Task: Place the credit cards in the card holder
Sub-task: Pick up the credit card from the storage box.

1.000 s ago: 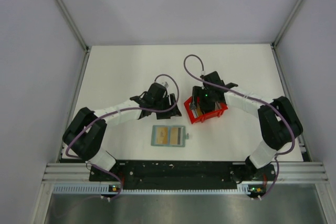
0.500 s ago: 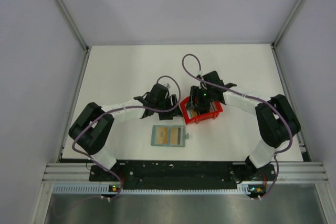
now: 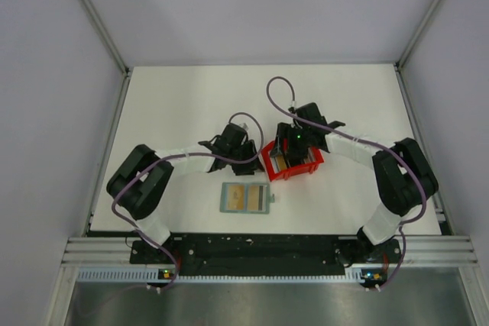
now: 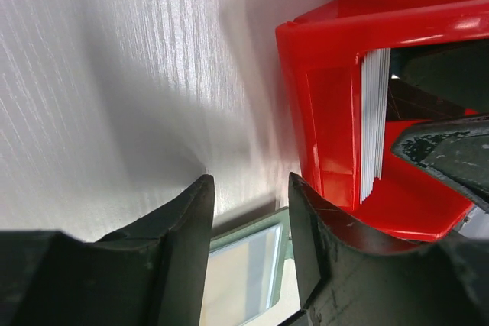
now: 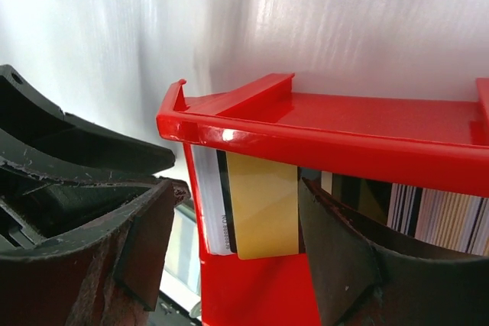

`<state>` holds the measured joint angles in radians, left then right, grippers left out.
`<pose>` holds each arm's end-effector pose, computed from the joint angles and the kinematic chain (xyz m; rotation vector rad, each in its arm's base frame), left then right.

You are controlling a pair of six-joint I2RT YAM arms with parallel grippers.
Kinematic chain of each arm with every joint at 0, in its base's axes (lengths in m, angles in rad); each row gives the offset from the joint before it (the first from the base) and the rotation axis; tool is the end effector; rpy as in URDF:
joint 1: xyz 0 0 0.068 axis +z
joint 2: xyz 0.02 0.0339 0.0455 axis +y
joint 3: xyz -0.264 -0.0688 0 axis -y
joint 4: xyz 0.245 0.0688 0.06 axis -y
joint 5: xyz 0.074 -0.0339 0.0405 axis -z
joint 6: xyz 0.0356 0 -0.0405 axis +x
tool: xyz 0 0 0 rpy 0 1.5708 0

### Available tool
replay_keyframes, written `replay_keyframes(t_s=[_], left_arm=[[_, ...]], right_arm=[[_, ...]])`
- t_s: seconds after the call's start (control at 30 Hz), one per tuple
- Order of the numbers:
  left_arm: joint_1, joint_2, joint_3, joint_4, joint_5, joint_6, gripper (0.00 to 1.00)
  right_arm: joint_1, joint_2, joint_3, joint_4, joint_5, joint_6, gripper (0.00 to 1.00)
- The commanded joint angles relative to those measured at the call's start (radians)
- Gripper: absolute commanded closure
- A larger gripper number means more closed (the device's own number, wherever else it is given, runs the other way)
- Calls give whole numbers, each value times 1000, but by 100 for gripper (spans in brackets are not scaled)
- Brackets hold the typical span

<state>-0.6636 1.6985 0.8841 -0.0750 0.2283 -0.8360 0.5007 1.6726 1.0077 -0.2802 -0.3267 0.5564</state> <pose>0.2580 -0.2120 0.1539 -0.1213 2.6603 -0.8661 0.2926 0.1731 0.1849 -0.0674 2.6497 0.8084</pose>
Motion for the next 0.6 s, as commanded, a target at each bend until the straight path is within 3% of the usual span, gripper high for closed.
replay_keyframes(t_s=[0.0,0.07,0.13,0.37,0.57], left_arm=[[4,13,10,44,-15,-6,58],[4,23,10,61,-12,-11,64],[4,39,12,66,-3,-14,76],[4,96,16,153,49,-54,97],[4,112,0,225,80,-89,100]], right_arm=[[-2,-24,15,-16,64,-27,34],[-2,2,23,-31,64,-27,34],[-2,27,22,-31,57,-24,34],[-2,67,8,25,-63,13,34],[1,81,-11,113,-198,48,35]])
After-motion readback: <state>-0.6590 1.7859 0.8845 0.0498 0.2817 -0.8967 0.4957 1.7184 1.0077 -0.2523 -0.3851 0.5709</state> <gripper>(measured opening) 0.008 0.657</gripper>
